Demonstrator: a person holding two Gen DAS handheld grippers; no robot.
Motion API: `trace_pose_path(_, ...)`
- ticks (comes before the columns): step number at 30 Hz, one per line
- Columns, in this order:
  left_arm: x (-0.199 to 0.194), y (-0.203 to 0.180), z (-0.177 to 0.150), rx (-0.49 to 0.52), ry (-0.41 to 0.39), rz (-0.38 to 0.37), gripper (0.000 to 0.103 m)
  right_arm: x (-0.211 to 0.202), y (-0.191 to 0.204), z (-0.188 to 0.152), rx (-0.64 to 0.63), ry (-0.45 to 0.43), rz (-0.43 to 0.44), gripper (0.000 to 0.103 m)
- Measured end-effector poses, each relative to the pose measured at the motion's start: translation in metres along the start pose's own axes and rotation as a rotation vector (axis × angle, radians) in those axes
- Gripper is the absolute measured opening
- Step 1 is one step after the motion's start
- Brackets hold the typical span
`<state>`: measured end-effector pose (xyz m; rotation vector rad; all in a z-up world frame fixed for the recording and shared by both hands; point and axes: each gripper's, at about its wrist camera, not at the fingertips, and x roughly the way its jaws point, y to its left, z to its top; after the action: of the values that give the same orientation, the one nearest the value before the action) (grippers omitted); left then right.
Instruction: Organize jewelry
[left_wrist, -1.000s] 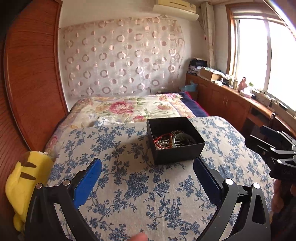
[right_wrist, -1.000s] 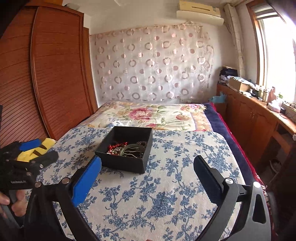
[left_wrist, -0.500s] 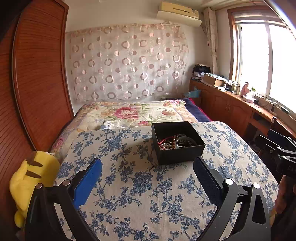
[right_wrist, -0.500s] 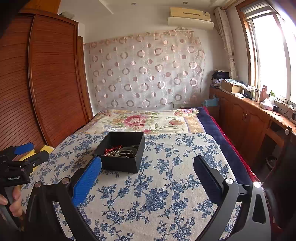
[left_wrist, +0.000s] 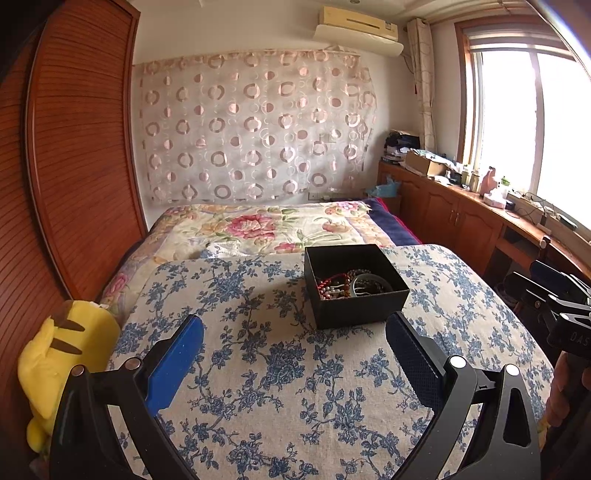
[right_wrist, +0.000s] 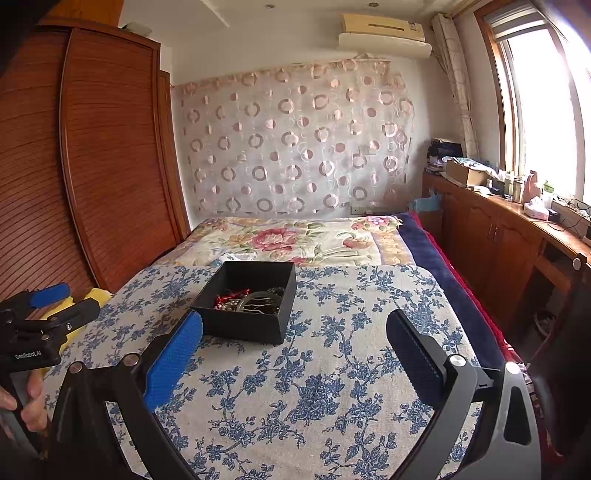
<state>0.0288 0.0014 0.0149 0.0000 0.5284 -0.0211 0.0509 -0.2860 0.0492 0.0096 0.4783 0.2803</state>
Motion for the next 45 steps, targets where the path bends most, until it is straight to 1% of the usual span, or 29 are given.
trace_pose_path(45,-0.0083,-0.0034,0.0005,0.003,-0.018,-0.002,0.095,-0.0007,0.0017,-0.0006,0.003,-0.007,-0.006,0.101)
